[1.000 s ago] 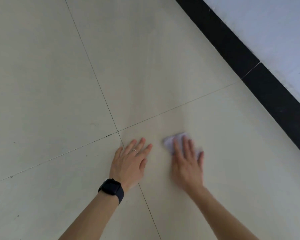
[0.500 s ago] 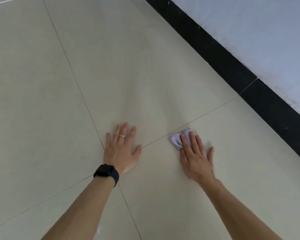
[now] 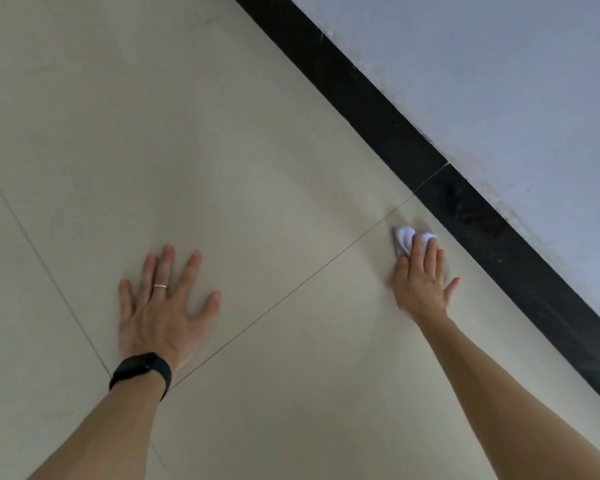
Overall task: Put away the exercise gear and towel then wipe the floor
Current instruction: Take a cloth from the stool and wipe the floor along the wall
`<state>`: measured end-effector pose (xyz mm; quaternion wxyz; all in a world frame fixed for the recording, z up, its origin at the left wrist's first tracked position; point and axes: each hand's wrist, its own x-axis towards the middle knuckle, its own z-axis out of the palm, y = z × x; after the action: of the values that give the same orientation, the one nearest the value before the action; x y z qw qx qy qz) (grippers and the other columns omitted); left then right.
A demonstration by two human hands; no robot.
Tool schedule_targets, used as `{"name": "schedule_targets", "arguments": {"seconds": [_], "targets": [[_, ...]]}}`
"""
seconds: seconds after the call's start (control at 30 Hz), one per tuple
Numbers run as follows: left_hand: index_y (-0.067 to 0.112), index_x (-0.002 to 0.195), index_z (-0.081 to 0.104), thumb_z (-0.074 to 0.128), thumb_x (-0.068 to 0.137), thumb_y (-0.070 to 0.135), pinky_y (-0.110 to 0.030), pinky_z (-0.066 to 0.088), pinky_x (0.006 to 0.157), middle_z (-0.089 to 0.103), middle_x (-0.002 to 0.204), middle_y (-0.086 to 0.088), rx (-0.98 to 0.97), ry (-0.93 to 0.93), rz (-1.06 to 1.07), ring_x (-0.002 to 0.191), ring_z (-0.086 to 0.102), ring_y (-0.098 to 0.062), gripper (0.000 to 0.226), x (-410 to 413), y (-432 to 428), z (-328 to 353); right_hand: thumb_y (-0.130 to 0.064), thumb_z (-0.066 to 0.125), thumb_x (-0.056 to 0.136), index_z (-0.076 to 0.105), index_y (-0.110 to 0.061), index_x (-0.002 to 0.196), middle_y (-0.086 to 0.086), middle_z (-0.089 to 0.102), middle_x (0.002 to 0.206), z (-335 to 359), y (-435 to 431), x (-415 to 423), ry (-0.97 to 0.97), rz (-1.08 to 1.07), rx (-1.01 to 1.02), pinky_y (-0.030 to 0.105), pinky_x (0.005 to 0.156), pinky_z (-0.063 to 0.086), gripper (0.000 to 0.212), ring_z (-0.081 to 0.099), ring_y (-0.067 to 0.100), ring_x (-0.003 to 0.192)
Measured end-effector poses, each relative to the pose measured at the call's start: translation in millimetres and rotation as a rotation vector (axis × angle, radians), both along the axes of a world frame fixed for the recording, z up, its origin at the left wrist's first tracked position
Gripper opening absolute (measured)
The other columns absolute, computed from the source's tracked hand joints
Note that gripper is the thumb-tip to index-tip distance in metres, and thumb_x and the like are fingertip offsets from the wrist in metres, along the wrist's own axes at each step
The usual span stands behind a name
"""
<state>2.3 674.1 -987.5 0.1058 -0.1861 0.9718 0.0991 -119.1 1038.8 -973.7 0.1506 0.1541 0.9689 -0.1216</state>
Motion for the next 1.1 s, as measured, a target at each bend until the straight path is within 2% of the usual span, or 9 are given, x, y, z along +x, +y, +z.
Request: {"name": "schedule_targets", "arguments": {"seconds": [0.17, 0.27, 0.37, 0.53, 0.67, 0.8, 0.93, 1.0, 1.1], "targets": [[0.051, 0.15, -0.012, 0.01, 0.085, 0.076, -0.048, -0.005, 0.121, -0.024, 0.161, 0.013, -0.003, -0.014, 0.0, 0.148, -0.022, -0.011, 0.073, -1.2, -0.8, -0.4, -0.047, 0.011, 0.1, 0.0, -0.026, 0.157, 0.007, -0.006, 0.166, 1.2, -38.6, -56.2, 0.05, -0.263, -0.002, 0.062, 0.117, -0.006, 0.062, -0.009, 0.03, 0.152], [0.051, 0.149, -0.013, 0.013, 0.086, 0.075, -0.049, -0.007, 0.121, -0.026, 0.16, 0.013, 0.014, -0.001, -0.009, 0.147, -0.024, -0.011, 0.073, -4.0, -0.8, -1.4, -0.047, 0.012, 0.102, -0.002, -0.03, 0.157, 0.004, -0.01, 0.166, 4.3, -84.7, -97.0, 0.028, -0.097, -0.021, 0.062, 0.118, -0.008, 0.059, -0.012, 0.026, 0.152], [0.052, 0.148, -0.016, 0.016, 0.087, 0.074, -0.049, -0.011, 0.12, -0.029, 0.159, 0.013, 0.014, -0.009, -0.012, 0.147, -0.026, -0.011, 0.072, -4.2, -2.6, -3.7, -0.049, 0.011, 0.104, -0.009, -0.037, 0.155, -0.002, -0.018, 0.164, 1.4, -154.8, -108.0, -0.018, 0.324, -0.064, 0.057, 0.117, -0.012, 0.057, -0.017, 0.018, 0.151], [0.049, 0.151, -0.01, 0.022, 0.088, 0.073, -0.051, -0.006, 0.12, -0.021, 0.162, 0.01, -0.01, -0.014, -0.013, 0.15, -0.019, -0.015, 0.074, -2.4, -5.8, -5.6, -0.043, 0.012, 0.104, -0.003, -0.041, 0.156, -0.009, -0.01, 0.165, -6.5, -214.9, -53.3, 0.047, 0.858, -0.064, 0.059, 0.119, -0.002, 0.054, -0.009, 0.013, 0.152], [0.049, 0.152, -0.007, 0.026, 0.09, 0.07, -0.051, -0.007, 0.12, -0.019, 0.163, 0.009, 0.0, -0.017, -0.023, 0.15, -0.016, -0.015, 0.073, -3.8, -8.4, -5.0, -0.042, 0.015, 0.104, -0.002, -0.042, 0.156, -0.008, -0.008, 0.166, -2.1, -151.5, 0.1, 0.029, 0.91, 0.002, 0.063, 0.119, 0.006, 0.054, -0.009, 0.012, 0.152], [0.05, 0.15, -0.012, 0.023, 0.092, 0.069, -0.051, -0.011, 0.119, -0.025, 0.161, 0.01, 0.018, -0.05, -0.026, 0.149, -0.022, -0.015, 0.071, -6.6, -8.2, -2.5, -0.038, 0.029, 0.102, 0.016, -0.035, 0.157, 0.0, 0.009, 0.166, 2.6, -118.2, 103.2, 0.045, 0.952, -0.033, 0.066, 0.113, 0.021, 0.057, 0.008, 0.019, 0.153], [0.05, 0.15, -0.013, 0.02, 0.091, 0.071, -0.05, -0.013, 0.119, -0.027, 0.16, 0.01, 0.017, -0.085, -0.029, 0.147, -0.026, -0.014, 0.071, -7.2, -6.5, 0.3, -0.037, 0.059, 0.083, 0.024, -0.039, 0.154, -0.003, 0.014, 0.165, 0.0, -118.3, 206.1, 0.003, 1.398, -0.092, 0.062, 0.11, 0.023, 0.08, 0.013, 0.019, 0.152], [0.05, 0.15, -0.011, 0.02, 0.091, 0.072, -0.05, -0.011, 0.12, -0.024, 0.161, 0.01, 0.019, -0.071, -0.032, 0.148, -0.024, -0.014, 0.071, -5.5, -7.6, 0.4, -0.036, 0.061, 0.08, 0.025, -0.038, 0.154, -0.003, 0.019, 0.164, -4.0, -96.3, 233.1, 0.013, 1.423, -0.069, 0.061, 0.112, 0.021, 0.082, 0.017, 0.018, 0.151], [0.05, 0.151, -0.008, 0.018, 0.09, 0.073, -0.051, -0.008, 0.121, -0.017, 0.163, 0.009, 0.009, -0.033, -0.027, 0.149, -0.018, -0.014, 0.07, -3.9, -8.1, -0.3, -0.035, 0.054, 0.089, 0.028, -0.037, 0.153, -0.004, 0.022, 0.163, -1.9, -57.0, 244.4, 0.061, 1.183, -0.062, 0.056, 0.118, 0.016, 0.069, 0.024, 0.017, 0.149]]}}
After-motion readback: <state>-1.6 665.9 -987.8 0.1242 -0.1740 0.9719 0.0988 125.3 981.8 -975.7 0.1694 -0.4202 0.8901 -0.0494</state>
